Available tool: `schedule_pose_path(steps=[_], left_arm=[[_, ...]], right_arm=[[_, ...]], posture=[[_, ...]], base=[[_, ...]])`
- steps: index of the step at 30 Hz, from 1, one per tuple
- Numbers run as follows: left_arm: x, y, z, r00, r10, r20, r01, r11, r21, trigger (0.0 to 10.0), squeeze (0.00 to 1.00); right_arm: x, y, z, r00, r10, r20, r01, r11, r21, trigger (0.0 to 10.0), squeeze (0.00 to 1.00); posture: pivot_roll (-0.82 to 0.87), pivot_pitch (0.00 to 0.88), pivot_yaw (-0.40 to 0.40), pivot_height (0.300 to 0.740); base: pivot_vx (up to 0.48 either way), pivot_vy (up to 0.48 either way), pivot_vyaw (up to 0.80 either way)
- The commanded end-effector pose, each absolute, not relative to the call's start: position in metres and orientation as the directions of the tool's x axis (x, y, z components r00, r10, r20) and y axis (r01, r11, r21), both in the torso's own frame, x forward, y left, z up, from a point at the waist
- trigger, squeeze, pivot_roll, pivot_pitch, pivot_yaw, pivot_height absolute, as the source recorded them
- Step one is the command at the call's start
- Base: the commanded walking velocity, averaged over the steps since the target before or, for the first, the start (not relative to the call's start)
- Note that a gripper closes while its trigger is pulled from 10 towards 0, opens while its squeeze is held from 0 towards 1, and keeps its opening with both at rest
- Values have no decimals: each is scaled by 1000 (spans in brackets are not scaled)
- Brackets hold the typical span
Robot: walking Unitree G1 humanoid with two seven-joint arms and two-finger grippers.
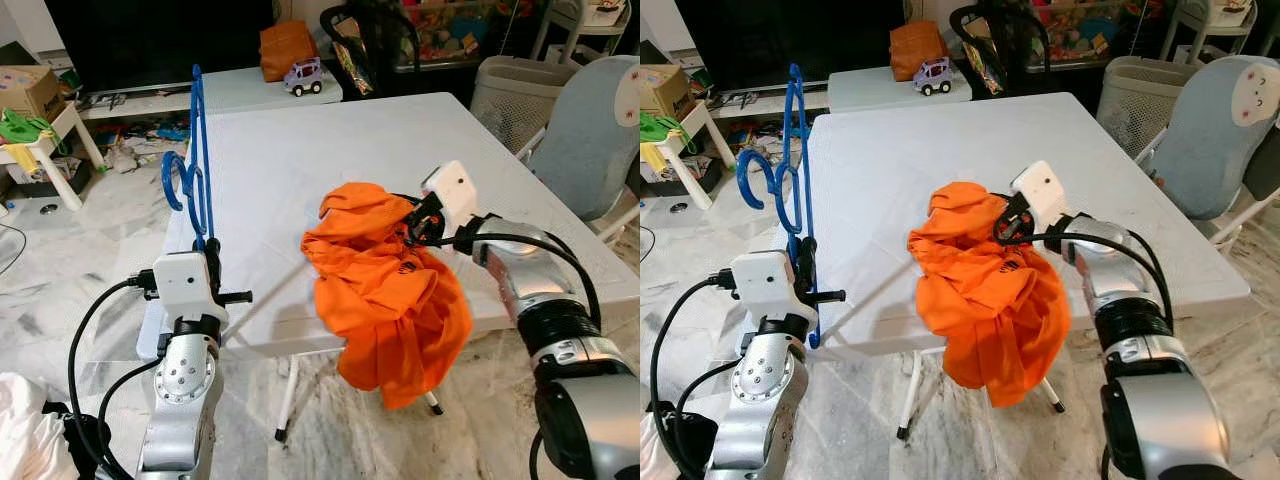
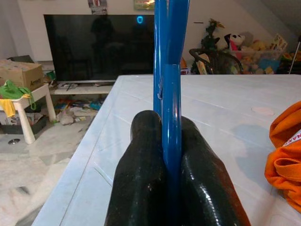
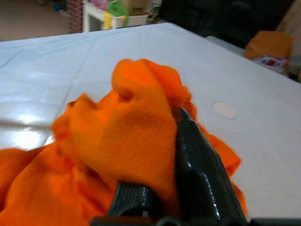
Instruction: Hang hanger
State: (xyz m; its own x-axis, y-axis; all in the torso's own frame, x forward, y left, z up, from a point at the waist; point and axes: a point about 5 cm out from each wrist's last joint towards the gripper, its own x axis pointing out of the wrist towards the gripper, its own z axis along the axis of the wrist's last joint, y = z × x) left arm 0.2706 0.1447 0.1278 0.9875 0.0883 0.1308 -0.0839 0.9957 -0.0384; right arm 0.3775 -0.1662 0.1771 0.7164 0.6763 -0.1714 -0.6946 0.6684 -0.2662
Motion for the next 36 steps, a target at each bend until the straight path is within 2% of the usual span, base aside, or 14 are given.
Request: schedule_pose_path(steps=[1, 13, 14, 15, 17, 18, 19, 20, 21, 22, 30, 31, 32, 36], left_arm=[[269, 147, 113, 994, 94, 58, -92, 995, -38, 10000, 0], [270, 147, 113, 994, 95, 56, -93, 995, -38, 10000, 0], [270, 148, 113, 994, 96, 56, -94, 995, -38, 10000, 0], [270, 148, 112, 994, 96, 56, -94, 995, -38, 10000, 0], [270, 148, 112, 994, 96, 55, -94, 995, -39, 10000, 0], [270, 147, 112, 994, 96, 55, -94, 995, -39, 10000, 0], [270, 147, 112, 994, 96, 55, -94, 995, -39, 10000, 0], [270, 148, 112, 994, 97, 54, -95, 995, -38, 10000, 0], [270, 148, 112, 994, 97, 54, -95, 995, -38, 10000, 0], [270, 148, 112, 994, 97, 53, -96, 995, -38, 10000, 0], [270, 147, 111, 994, 93, 51, -91, 995, -38, 10000, 0], [270, 147, 111, 994, 92, 51, -90, 995, -38, 10000, 0], [270, 147, 111, 995, 91, 51, -89, 995, -39, 10000, 0], [270, 147, 112, 994, 93, 51, -91, 995, -39, 10000, 0]], right_arm=[[376, -168, 181, 701, 689, -186, -711, 651, -268, 10000, 0], [353, -172, 165, 480, 796, -370, -877, 447, -178, 10000, 0], [351, -170, 162, 472, 798, -376, -881, 439, -174, 8941, 0], [350, -169, 159, 465, 798, -382, -885, 435, -167, 8510, 0], [344, -165, 151, 429, 810, -399, -902, 412, -132, 10000, 0], [338, -161, 145, 383, 827, -411, -921, 374, -105, 6627, 0], [338, -161, 145, 383, 827, -411, -921, 374, -105, 6627, 0], [335, -159, 142, 365, 834, -415, -928, 361, -90, 2627, 0], [333, -158, 140, 355, 837, -418, -932, 355, -81, 2627, 0], [331, -156, 137, 340, 840, -422, -936, 345, -67, 0, 0], [317, -140, 116, 272, 846, -458, -949, 315, 19, 0, 0], [317, -137, 113, 271, 843, -465, -948, 318, 24, 314, 0], [316, -133, 108, 271, 836, -476, -947, 322, 26, 3059, 0], [323, -118, 95, 353, 787, -507, -907, 420, 19, 3137, 0]], posture=[[-71, 0, 35, 740], [-69, 0, 34, 740], [-69, 0, 34, 740], [-69, 0, 34, 740], [-69, 0, 34, 740], [-69, 0, 34, 740], [-69, 0, 34, 740], [-69, 0, 34, 740], [-69, 0, 34, 740], [-69, 0, 34, 740], [-61, 0, 33, 740], [-61, 0, 33, 740], [-61, 0, 33, 740], [-56, 0, 33, 740]], base=[[0, 0, 0], [0, 0, 0], [0, 0, 0], [0, 0, 0], [0, 0, 0], [0, 0, 0], [0, 0, 0], [0, 0, 0], [0, 0, 0], [0, 0, 0], [0, 0, 0], [0, 0, 0], [0, 0, 0], [0, 0, 0]])
